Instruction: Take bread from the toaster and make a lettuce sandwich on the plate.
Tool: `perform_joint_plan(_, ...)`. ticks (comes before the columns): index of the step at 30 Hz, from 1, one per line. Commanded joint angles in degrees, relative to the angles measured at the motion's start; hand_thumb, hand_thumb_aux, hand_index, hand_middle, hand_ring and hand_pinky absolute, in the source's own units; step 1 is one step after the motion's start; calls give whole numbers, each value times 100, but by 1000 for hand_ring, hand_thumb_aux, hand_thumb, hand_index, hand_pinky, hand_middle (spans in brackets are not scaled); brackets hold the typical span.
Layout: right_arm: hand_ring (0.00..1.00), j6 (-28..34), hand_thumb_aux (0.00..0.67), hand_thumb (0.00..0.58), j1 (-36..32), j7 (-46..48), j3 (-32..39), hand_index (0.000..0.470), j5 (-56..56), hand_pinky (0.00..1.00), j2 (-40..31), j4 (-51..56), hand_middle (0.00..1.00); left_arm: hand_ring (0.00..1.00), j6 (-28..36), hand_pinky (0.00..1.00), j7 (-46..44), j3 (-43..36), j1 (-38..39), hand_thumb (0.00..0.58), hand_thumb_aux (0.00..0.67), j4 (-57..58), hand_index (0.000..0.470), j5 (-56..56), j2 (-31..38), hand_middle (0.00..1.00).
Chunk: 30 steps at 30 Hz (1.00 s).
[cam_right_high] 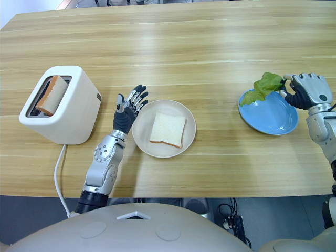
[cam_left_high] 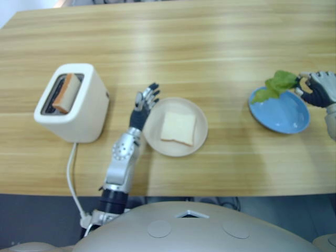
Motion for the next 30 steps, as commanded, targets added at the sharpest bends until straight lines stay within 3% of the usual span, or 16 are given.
perform_joint_plan(1,1000,311,670,580,248,526,-550,460,399,1000,81,-1038,1000,0,-54,0,19,92,-52,0,0,188,0,6,-26,0)
perform_joint_plan(7,1000,804,670,580,93,1168,-830,460,564,1000,609,-2430,1000,0,-180,0,29,393,-224,0,0,411,0,-93,15,0)
perform_joint_plan(13,1000,1084,670,580,-231,1615,-636,460,428,1000,1333,-3046,1000,0,-281,0,-14,683,-402,0,0,634,0,-118,109,0)
perform_joint_plan(22,1000,921,670,580,-522,1884,260,460,155,1000,2744,-2626,1000,0,-385,0,17,985,-497,0,0,754,0,-129,106,0)
perform_joint_plan(30,1000,796,670,580,-518,1861,719,460,28,1000,3467,-1923,1000,0,-378,0,0,1014,-496,0,0,731,0,-105,116,0)
